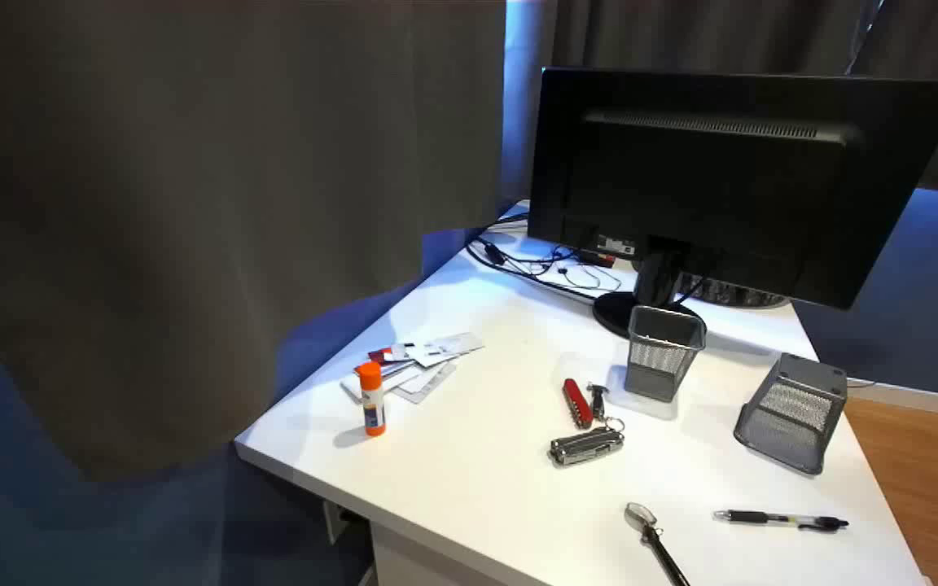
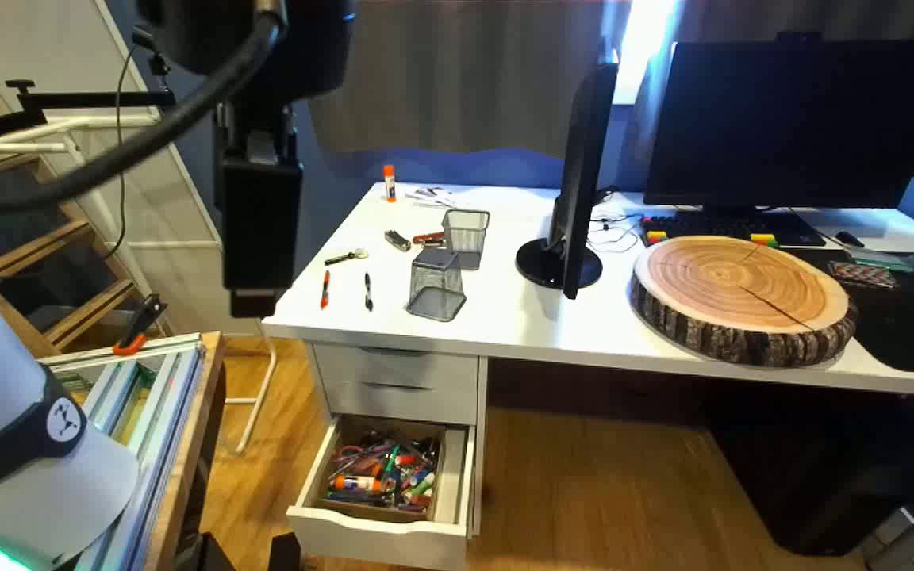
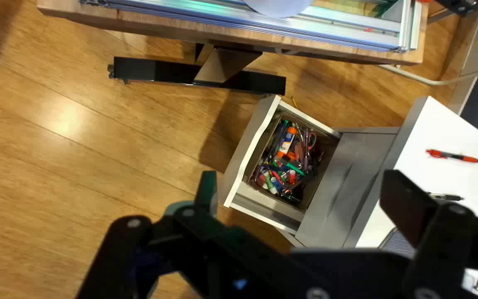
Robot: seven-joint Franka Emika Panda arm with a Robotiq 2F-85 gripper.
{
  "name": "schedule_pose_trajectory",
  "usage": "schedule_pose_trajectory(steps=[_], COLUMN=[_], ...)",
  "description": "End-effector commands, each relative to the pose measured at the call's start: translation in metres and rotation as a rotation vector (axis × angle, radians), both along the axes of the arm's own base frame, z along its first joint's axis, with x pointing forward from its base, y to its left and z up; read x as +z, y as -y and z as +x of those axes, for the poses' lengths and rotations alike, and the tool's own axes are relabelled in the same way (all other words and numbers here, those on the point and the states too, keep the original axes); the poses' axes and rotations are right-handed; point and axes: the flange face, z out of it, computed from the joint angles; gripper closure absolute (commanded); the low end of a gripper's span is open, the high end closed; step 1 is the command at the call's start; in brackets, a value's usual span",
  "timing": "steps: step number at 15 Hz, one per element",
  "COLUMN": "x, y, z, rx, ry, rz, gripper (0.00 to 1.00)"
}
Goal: Turn the upside down gray pen holder the right way up and put it in the gray pen holder on the left, pick up the black pen and put it in the stacked gray pen holder
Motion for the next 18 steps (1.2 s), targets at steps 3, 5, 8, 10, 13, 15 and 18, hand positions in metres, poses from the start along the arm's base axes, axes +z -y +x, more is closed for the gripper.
schedule_pose_trajectory(steps=[3,5,8,10,13,15,18], x=[0.001,0.001,0.001,0.001,0.001,-0.002,-0.009], y=[0.000,0.000,0.000,0.000,0.000,-0.007,-0.048], z=[0.000,0.000,0.000,0.000,0.000,0.007,0.030], rx=[0.000,0.000,0.000,0.000,0.000,0.018,0.113], ry=[-0.001,-0.001,-0.001,-0.001,-0.001,-0.004,-0.034], rz=[0.000,0.000,0.000,0.000,0.000,-0.014,-0.046], gripper=[0.00,0.00,0.00,0.00,0.00,0.00,0.00])
